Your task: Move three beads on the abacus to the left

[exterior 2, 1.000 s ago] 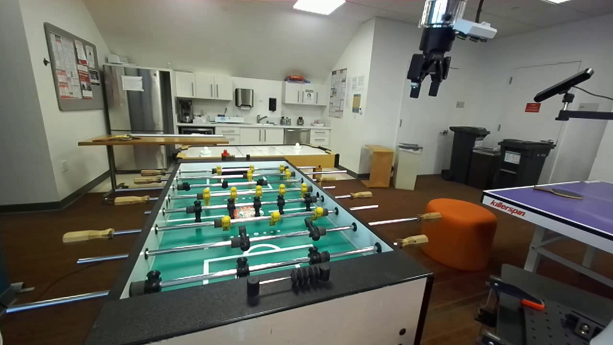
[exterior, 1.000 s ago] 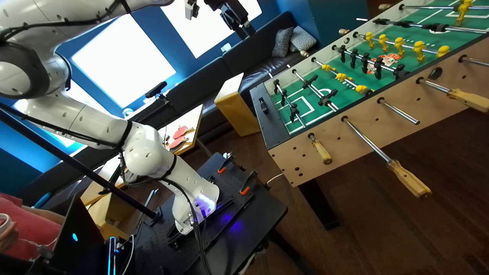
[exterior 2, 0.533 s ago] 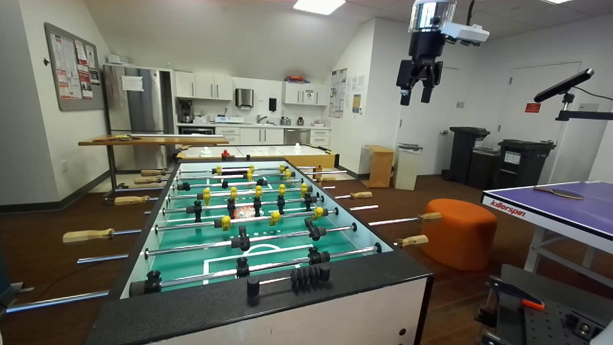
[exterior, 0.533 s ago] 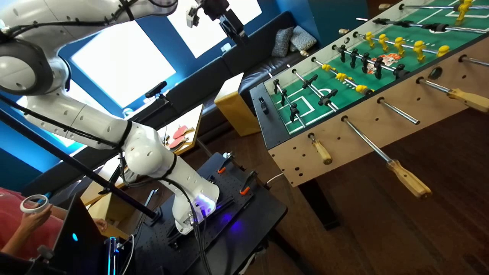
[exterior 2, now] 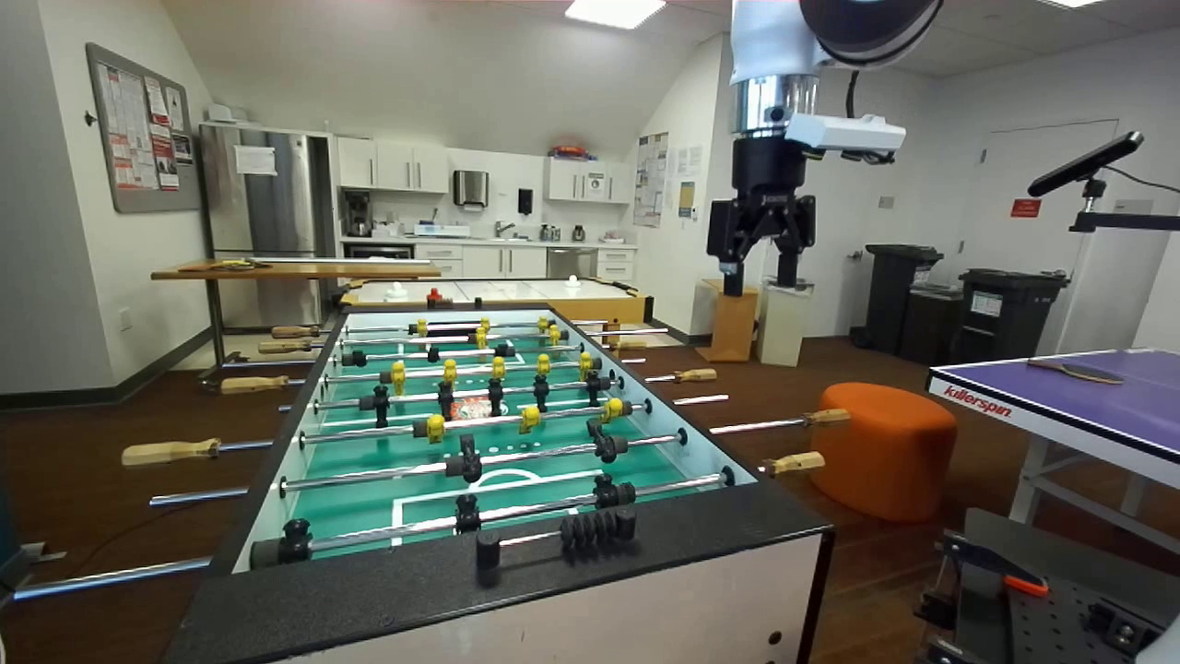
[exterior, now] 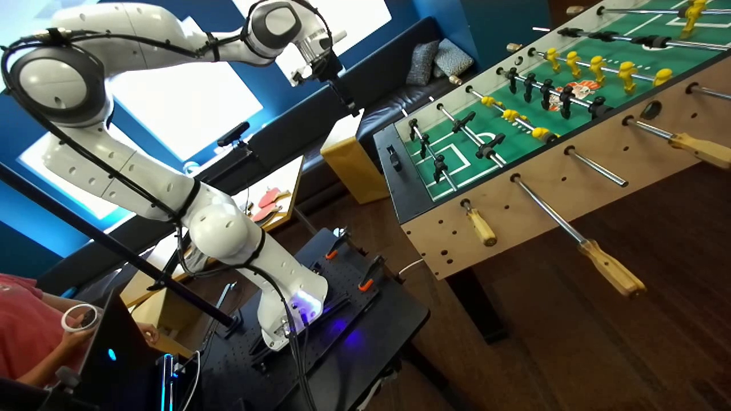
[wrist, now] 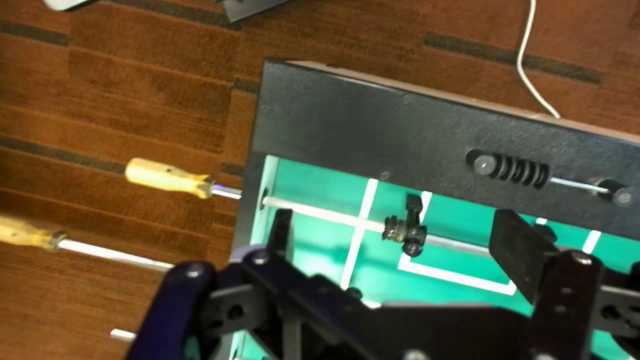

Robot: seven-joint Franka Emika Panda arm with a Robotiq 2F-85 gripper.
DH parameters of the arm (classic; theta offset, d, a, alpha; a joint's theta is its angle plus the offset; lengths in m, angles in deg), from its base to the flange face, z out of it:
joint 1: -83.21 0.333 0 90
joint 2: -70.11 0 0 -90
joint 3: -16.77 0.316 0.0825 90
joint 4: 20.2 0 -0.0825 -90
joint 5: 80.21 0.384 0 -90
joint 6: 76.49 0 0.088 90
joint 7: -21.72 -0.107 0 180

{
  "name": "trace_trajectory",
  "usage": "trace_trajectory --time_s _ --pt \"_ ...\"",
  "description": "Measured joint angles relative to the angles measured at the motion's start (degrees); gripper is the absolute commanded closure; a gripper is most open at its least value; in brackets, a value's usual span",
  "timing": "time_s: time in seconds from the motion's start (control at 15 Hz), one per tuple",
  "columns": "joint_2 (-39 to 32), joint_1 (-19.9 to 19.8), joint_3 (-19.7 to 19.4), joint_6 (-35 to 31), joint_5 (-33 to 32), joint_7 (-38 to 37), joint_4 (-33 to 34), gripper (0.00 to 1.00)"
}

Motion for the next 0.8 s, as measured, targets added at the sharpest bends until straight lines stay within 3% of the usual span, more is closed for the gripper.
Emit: trace_trajectory --time_s 0.27,0.8 --pt "-3.73 1.92 -0.04 -5.32 8.54 1.11 -2.72 0.00" --pt "-4.24 2.24 -0.04 -7.79 9.58 0.88 -3.33 0.00"
